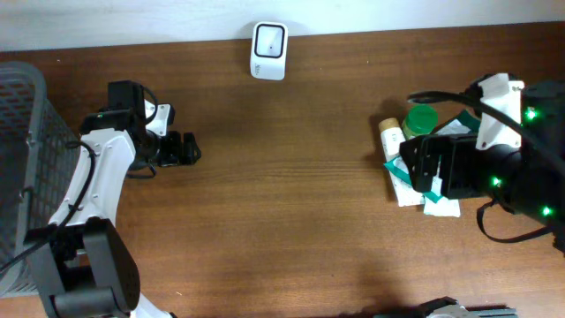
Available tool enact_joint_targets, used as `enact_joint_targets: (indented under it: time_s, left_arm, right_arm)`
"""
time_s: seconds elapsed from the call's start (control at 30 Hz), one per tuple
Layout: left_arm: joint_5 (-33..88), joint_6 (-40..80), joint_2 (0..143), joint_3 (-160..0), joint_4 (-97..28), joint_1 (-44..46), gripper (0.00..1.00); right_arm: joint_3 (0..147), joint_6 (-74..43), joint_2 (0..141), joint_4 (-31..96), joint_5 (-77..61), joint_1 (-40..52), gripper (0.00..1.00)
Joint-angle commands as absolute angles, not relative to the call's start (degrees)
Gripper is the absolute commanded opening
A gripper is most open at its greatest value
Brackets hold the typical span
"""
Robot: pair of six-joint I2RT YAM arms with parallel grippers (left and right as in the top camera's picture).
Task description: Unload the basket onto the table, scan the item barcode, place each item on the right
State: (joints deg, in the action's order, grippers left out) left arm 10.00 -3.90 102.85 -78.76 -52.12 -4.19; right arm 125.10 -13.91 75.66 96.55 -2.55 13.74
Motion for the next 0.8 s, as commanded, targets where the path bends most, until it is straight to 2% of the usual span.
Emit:
enact_joint_targets:
  time_s: [0.0, 0.03, 0.1, 0.2, 0.4, 0.5, 0.57, 0.77]
  left_arm:
    - [10.02, -4.40, 102.63, -79.29, -52.14, -4.38, 0.99]
    - [10.02, -4.40, 102.63, -79.29, -52.14, -4.38, 0.99]
    - [10.02, -4.40, 102.63, -79.29, -52.14, -4.38, 0.99]
    - [10.02, -4.40, 102.63, -79.29, -52.14, -4.38, 0.99]
    - [10.02, -4.40, 102.63, -79.29, -52.14, -4.38, 0.99]
    - [10.02, -4.40, 102.63, -79.29, -52.14, -4.38, 0.99]
    - [10.02, -4.40, 102.63, -79.29, -52.14, -4.38, 0.99]
    - [10.02, -4.40, 102.63, -79.29, -52.14, -4.38, 0.99]
  right_arm:
    - [123.63, -4.56, 75.24, 90.63, 1.78, 14.11, 0.98]
    - [122.19, -0.69, 73.80, 86.04, 1.67, 13.85, 0.98]
    - [118.45, -0.19, 70.65, 81.19, -1.15, 8.82, 0.98]
    - [103.63, 5.82, 61.28, 66.57, -5.32, 5.91, 0.98]
    - [47.46, 8.75, 32.62, 21.80, -11.49, 3.68, 0.98]
    - [23.73, 8.75, 18.94, 4.01, -11.66, 3.79, 0.99]
    - [14.76, 8.75, 12.69, -0.69, -11.88, 3.88, 0.98]
    - [4.78, 8.80, 5.30, -1.37, -11.79, 6.52, 0.98]
